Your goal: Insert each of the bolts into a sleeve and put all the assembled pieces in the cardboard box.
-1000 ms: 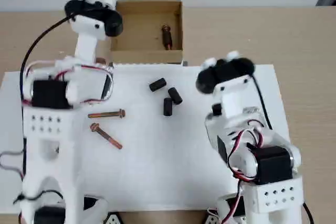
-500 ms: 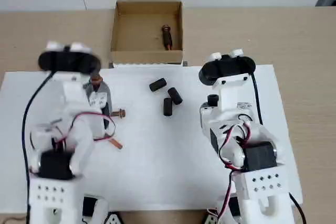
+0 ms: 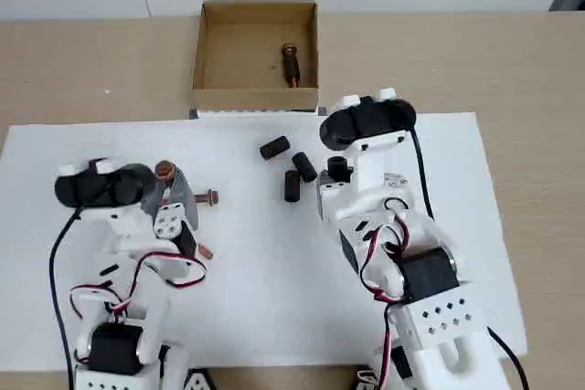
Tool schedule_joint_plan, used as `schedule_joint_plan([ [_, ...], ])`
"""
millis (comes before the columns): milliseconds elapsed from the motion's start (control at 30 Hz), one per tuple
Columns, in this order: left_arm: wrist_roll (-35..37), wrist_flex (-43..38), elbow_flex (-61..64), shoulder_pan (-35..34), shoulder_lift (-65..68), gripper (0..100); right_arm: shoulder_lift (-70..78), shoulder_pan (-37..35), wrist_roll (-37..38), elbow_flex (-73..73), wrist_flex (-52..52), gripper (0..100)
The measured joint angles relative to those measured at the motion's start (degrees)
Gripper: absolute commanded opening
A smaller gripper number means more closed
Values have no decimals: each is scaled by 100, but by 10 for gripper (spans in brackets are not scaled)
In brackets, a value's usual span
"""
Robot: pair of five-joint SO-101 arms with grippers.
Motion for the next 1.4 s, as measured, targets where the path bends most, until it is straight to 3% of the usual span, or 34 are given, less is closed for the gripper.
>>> schedule_joint_plan([
  [733, 0, -9, 404, 9, -352, 6, -3270, -9, 369, 2418, -211, 4],
  [933, 985, -53, 422, 440, -352, 6, -4484, -413, 765, 3499, -598, 4],
  [1067, 1521, -431, 422, 826, -352, 6, -4563, -677, 835, 3824, -976, 4],
  [1400, 1618, -1538, 422, 1451, -352, 6, -4571, -1486, 1389, 4536, -1785, 4],
])
